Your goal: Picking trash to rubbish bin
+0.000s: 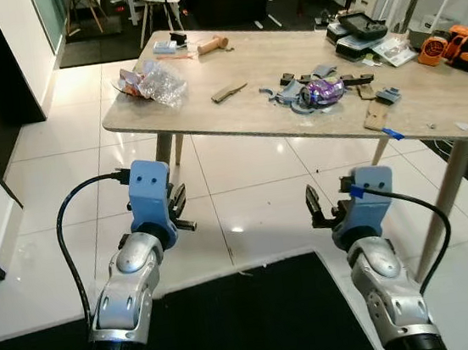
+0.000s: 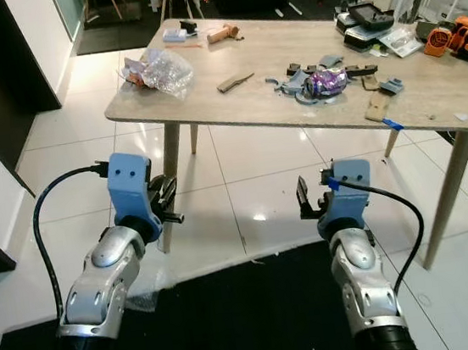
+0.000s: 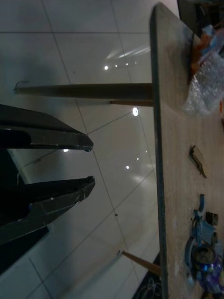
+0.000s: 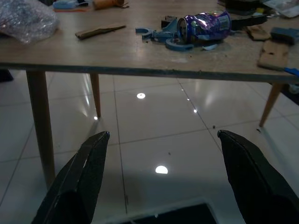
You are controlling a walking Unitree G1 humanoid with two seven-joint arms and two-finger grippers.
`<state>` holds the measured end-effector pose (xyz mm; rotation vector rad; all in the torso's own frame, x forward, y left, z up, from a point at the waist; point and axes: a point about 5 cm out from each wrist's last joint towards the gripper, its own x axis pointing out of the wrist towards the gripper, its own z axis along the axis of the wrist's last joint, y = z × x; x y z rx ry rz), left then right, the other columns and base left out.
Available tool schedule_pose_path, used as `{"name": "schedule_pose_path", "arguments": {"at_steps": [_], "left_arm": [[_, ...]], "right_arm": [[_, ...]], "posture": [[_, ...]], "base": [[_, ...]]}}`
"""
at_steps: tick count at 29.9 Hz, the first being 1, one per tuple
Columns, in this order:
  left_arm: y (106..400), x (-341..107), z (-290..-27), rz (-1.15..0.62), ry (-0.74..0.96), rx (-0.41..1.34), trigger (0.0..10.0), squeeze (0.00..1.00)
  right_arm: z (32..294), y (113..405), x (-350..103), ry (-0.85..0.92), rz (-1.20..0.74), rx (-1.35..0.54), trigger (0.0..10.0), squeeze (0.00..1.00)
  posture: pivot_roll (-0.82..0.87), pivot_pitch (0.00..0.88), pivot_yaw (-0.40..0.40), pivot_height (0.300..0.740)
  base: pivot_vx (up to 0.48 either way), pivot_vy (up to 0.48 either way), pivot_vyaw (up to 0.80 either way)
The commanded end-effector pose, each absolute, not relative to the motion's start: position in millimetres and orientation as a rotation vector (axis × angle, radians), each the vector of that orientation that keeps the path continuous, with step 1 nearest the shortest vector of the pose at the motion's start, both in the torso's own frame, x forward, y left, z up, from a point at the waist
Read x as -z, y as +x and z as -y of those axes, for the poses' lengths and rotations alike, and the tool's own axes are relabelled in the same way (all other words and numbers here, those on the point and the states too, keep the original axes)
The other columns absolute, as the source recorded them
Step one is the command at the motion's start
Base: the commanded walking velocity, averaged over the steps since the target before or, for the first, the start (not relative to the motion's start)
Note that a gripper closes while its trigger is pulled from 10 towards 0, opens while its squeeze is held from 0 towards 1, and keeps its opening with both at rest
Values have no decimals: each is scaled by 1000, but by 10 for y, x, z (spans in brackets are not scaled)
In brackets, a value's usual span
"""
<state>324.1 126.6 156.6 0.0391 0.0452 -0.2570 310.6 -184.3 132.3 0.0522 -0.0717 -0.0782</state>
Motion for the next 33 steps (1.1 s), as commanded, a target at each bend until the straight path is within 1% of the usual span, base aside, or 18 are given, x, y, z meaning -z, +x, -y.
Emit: {"name": "schedule_pose_path", "arguments": {"at_steps": [1,5,12,14,20,26,31,33], "left_arm": [[3228,-1561,-1241,-47,49,266,10000,0],[3235,-1586,-1231,-41,50,272,10000,0],[3255,-1590,-1210,-38,52,277,10000,0],[3256,-1601,-1190,-33,52,284,10000,0],[3270,-1615,-1179,-28,55,286,10000,0],[3275,-1631,-1164,-22,65,305,10000,0],[3279,-1648,-1161,-18,61,305,10000,0],[3282,-1631,-1161,-24,62,300,10000,0]], "right_arm": [[1889,3089,-1293,46,60,90,10000,0],[1889,3087,-1306,41,72,89,10000,0],[1874,3096,-1304,34,66,83,10000,0],[1902,3094,-1340,74,85,91,10000,0],[1909,3120,-1362,49,95,77,10000,0],[1866,3141,-1476,37,141,65,10000,0],[1875,3174,-1589,57,189,65,10000,0],[1852,3177,-1653,76,222,22,10000,0]], "posture": [[-89,67,-22,740],[-90,60,-15,740],[-95,53,-10,740],[-89,50,-11,740],[-86,57,-16,740],[-86,63,-13,740],[-89,65,-8,740],[-86,68,-13,740]], "base": [[405,0,0],[405,0,375],[407,0,784],[405,0,0],[404,0,0],[406,0,0],[401,0,0],[396,0,0]]}}
